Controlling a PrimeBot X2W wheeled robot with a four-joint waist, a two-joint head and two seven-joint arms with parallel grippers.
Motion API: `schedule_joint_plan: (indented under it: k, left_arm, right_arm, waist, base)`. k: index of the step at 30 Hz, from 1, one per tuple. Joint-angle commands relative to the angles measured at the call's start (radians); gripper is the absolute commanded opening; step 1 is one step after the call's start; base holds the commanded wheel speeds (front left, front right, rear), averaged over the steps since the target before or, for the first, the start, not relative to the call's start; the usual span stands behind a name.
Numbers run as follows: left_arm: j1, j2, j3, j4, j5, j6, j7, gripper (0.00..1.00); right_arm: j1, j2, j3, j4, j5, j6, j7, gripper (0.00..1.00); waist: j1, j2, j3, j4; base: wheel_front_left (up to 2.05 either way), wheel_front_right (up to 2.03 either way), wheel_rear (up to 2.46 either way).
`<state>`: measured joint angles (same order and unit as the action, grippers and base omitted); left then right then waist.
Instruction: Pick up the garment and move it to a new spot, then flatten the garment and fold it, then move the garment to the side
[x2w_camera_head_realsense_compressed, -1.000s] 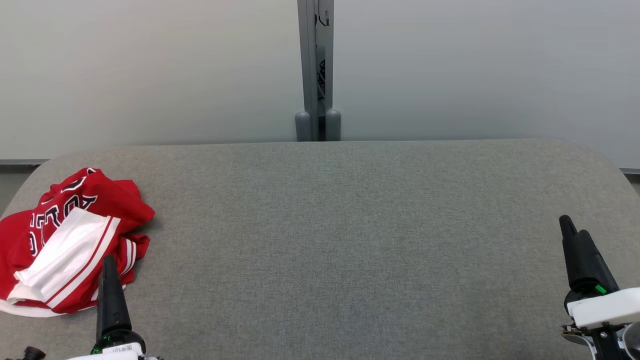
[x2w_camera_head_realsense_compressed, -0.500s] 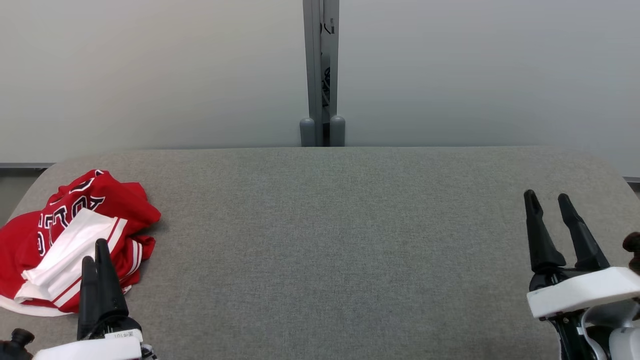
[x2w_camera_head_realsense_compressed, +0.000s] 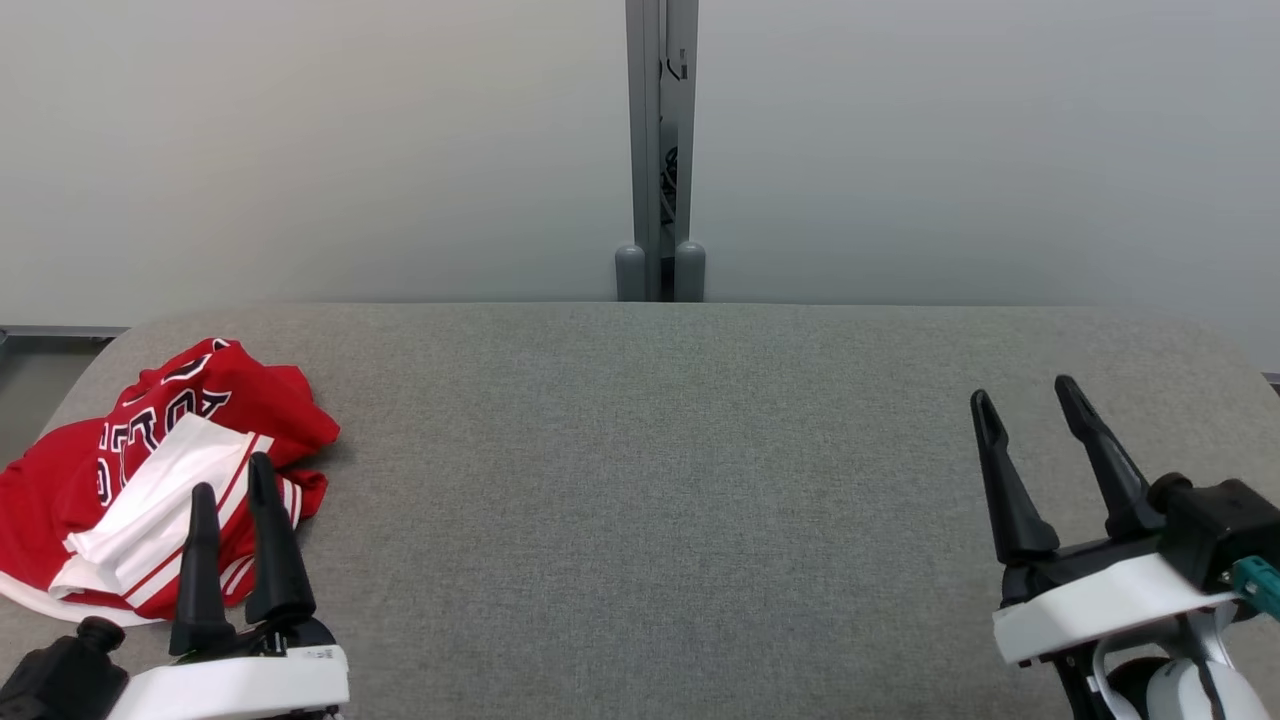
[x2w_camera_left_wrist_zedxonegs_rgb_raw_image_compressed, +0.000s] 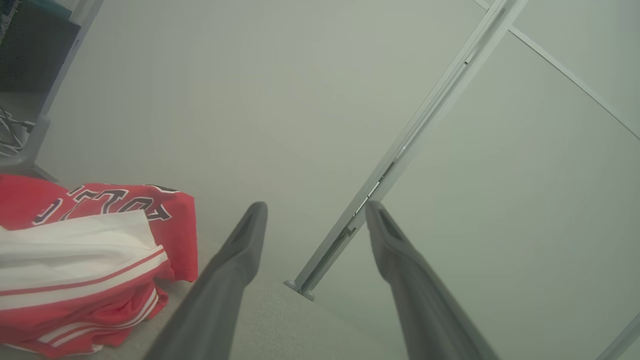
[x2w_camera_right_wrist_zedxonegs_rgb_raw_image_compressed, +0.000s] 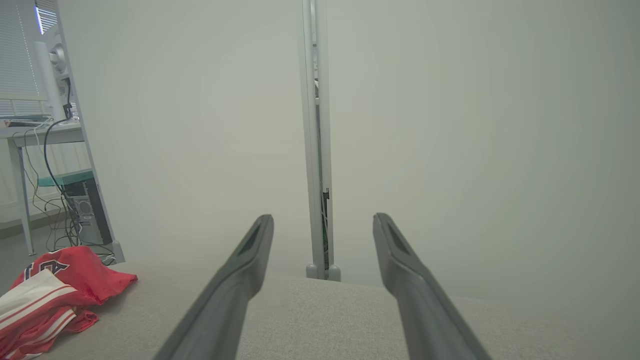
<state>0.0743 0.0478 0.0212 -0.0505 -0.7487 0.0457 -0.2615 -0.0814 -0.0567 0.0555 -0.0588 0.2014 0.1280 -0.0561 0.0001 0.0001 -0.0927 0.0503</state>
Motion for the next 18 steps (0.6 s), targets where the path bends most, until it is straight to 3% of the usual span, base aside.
schedule_joint_plan:
  k: [1, 9, 18]
  left_arm:
    - [-0.006, 0.003, -0.009, -0.014, 0.036, 0.013, 0.0, 1.0]
    - [0.016, 0.003, -0.122, 0.027, 0.22, 0.085, -0.001, 1.0]
    - [0.015, 0.003, -0.203, 0.12, 0.385, 0.129, -0.001, 1.0]
  right_arm:
    - [0.011, -0.003, 0.006, -0.001, -0.023, 0.003, -0.014, 1.0]
    - [0.053, 0.007, -0.009, 0.047, -0.051, 0.003, -0.054, 1.0]
    - [0.093, 0.007, -0.022, 0.131, -0.027, 0.003, -0.096, 1.0]
  waist:
    - [0.0, -0.0001, -0.003, 0.001]
    - [0.0, -0.0001, -0.017, 0.003]
    - [0.0, -0.0001, -0.029, -0.002]
  base:
    - [0.0, 0.0, 0.0]
    - [0.0, 0.0, 0.0]
    - [0.0, 0.0, 0.0]
